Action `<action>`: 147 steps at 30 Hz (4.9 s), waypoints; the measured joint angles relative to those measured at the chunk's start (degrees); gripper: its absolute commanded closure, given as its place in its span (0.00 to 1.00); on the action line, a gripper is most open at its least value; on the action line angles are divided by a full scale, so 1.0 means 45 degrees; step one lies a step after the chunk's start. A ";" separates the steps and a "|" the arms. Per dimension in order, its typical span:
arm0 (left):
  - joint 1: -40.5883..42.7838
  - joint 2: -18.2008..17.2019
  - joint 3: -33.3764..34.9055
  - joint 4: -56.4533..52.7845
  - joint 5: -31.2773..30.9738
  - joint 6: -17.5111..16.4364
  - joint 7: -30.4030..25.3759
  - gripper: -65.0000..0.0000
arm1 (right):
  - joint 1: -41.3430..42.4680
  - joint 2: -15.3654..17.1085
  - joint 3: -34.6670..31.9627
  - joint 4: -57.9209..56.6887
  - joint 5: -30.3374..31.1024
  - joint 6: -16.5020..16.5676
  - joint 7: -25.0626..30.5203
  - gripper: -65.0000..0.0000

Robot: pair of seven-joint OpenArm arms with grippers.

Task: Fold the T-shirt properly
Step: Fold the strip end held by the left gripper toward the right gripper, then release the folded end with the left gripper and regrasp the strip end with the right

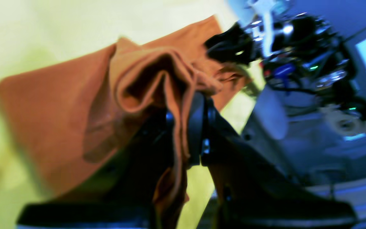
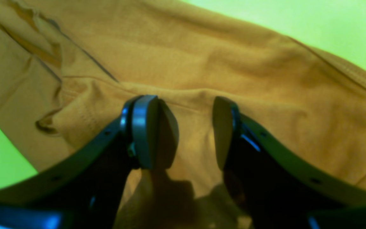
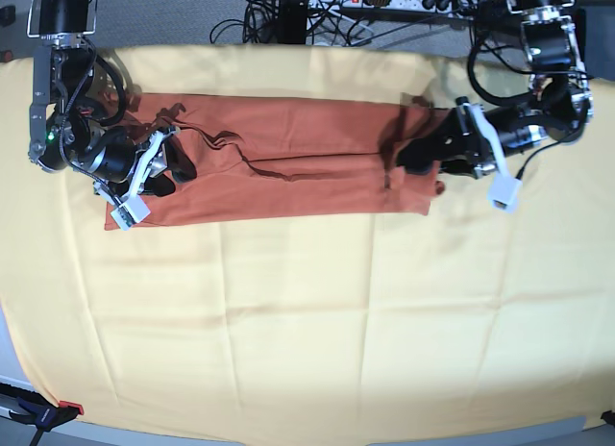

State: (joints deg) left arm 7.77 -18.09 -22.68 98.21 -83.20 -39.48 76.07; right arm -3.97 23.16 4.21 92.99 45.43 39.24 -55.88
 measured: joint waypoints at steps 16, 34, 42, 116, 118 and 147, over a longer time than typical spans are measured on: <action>0.0000 0.2545 0.0714 0.0000 0.4614 -0.0005 -0.3419 1.00 | 0.0005 0.0000 -0.0005 0.0005 -0.0151 -0.0053 -0.0015 0.54; 0.0005 0.2788 0.2618 0.0000 0.6547 -0.0010 -0.4478 0.46 | 0.0000 0.0000 -0.0005 0.0005 -0.0141 -0.0053 -0.0015 0.54; 0.0034 0.2783 0.2618 -0.0005 0.7975 0.0573 -0.5241 0.49 | -0.0034 0.0000 -0.0005 0.0005 -0.0136 -0.0058 -0.0058 0.54; -0.0316 0.2472 0.2608 -0.2492 0.9340 0.0661 -0.6897 1.00 | -0.1938 -0.0029 0.4915 -0.3934 0.8272 0.0214 -0.3118 0.32; -0.0316 0.2467 0.2608 -0.2492 0.9340 0.0661 -0.6892 1.00 | -0.1899 0.0039 0.4405 -0.3915 0.8349 0.0291 -0.3109 0.33; -0.0379 0.1554 -0.1919 -0.2336 0.2385 0.0000 -0.2963 1.00 | 0.0627 0.1671 0.4172 -0.4099 0.5105 0.0194 -0.4269 1.00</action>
State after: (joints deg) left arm 6.07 -11.09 -31.31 87.70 -72.47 -39.48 62.74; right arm -1.15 30.68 22.98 74.54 68.40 40.12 -75.09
